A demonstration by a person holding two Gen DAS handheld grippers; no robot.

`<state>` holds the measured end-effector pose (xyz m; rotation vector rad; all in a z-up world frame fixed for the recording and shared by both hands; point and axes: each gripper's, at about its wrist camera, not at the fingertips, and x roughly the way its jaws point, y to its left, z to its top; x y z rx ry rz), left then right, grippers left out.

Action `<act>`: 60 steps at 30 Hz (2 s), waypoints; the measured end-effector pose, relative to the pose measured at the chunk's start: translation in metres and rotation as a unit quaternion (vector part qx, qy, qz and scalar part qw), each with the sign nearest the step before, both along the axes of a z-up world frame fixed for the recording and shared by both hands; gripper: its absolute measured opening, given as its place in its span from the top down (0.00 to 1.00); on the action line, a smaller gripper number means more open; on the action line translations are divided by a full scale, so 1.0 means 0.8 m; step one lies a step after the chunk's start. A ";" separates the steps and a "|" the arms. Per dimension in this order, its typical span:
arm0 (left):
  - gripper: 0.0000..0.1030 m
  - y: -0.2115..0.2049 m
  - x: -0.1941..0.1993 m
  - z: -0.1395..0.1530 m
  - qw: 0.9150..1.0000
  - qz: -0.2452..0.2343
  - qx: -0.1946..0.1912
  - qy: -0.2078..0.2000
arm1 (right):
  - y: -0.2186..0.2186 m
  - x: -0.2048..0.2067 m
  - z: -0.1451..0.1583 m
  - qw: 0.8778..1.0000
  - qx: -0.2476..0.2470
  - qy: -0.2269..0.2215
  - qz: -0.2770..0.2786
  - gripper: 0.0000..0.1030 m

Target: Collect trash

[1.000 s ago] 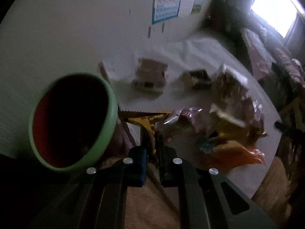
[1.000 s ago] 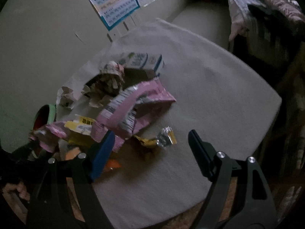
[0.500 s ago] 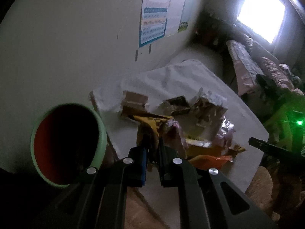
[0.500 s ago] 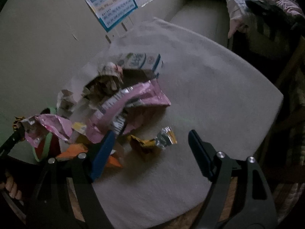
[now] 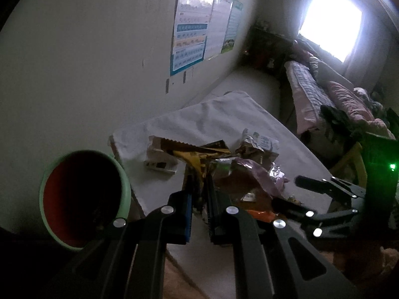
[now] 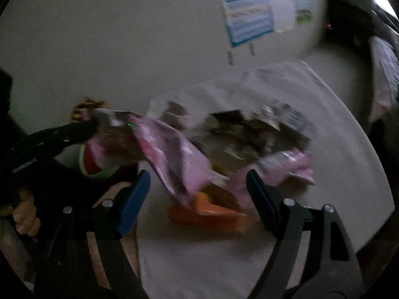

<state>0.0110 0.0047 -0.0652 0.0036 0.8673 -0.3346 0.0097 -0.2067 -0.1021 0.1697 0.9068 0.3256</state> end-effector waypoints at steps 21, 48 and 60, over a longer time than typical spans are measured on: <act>0.77 -0.047 0.020 -0.061 0.998 -0.046 0.005 0.044 | -0.016 -0.001 -0.035 0.996 -0.073 0.035 -0.025 0.80; 0.39 -0.009 0.007 -0.060 0.995 -0.042 -0.088 0.031 | -0.041 -0.004 -0.037 0.994 -0.065 0.030 -0.084 0.80; 0.40 -0.005 0.059 -0.161 0.992 0.017 0.063 0.111 | -0.082 -0.018 -0.009 0.989 -0.030 -0.007 -0.143 0.80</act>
